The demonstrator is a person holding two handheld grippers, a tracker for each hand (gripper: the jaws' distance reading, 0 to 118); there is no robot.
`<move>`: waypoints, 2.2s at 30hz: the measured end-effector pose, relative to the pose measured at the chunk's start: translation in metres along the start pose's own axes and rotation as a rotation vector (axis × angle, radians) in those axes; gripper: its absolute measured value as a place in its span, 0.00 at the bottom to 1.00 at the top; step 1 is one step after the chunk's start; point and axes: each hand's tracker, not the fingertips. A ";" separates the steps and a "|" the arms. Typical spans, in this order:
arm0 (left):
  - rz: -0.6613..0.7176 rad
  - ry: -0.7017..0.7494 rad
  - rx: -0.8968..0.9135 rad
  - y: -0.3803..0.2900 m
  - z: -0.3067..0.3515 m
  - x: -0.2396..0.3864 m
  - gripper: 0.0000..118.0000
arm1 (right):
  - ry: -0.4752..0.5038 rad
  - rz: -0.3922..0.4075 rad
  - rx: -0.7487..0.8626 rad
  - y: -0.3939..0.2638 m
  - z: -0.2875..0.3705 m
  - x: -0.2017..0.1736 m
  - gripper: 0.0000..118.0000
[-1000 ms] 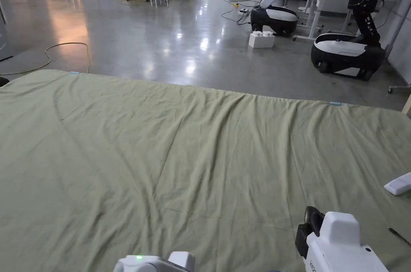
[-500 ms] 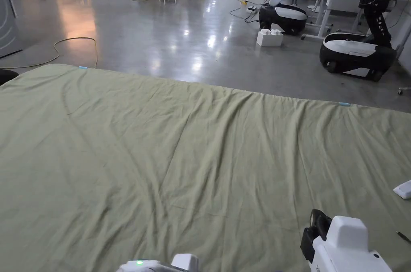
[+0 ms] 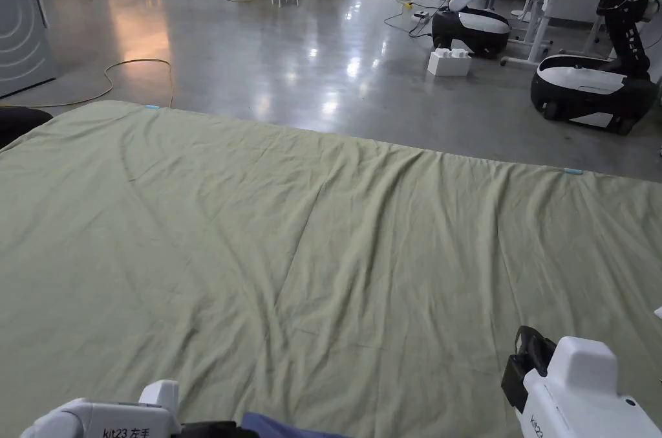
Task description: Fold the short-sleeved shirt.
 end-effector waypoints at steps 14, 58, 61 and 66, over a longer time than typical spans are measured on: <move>0.046 -0.130 -0.034 -0.013 -0.059 -0.017 0.19 | -0.003 -0.004 -0.022 -0.002 0.004 -0.010 0.00; -0.556 0.387 0.108 -0.062 -0.027 0.217 0.15 | 0.020 -0.030 -0.023 -0.008 0.004 -0.005 0.00; -0.555 0.369 0.066 -0.068 -0.060 0.225 0.15 | 0.012 -0.036 -0.026 -0.010 0.006 0.000 0.00; -0.526 0.341 -0.011 -0.078 -0.119 0.225 0.15 | -0.006 -0.045 -0.022 -0.011 0.010 0.009 0.00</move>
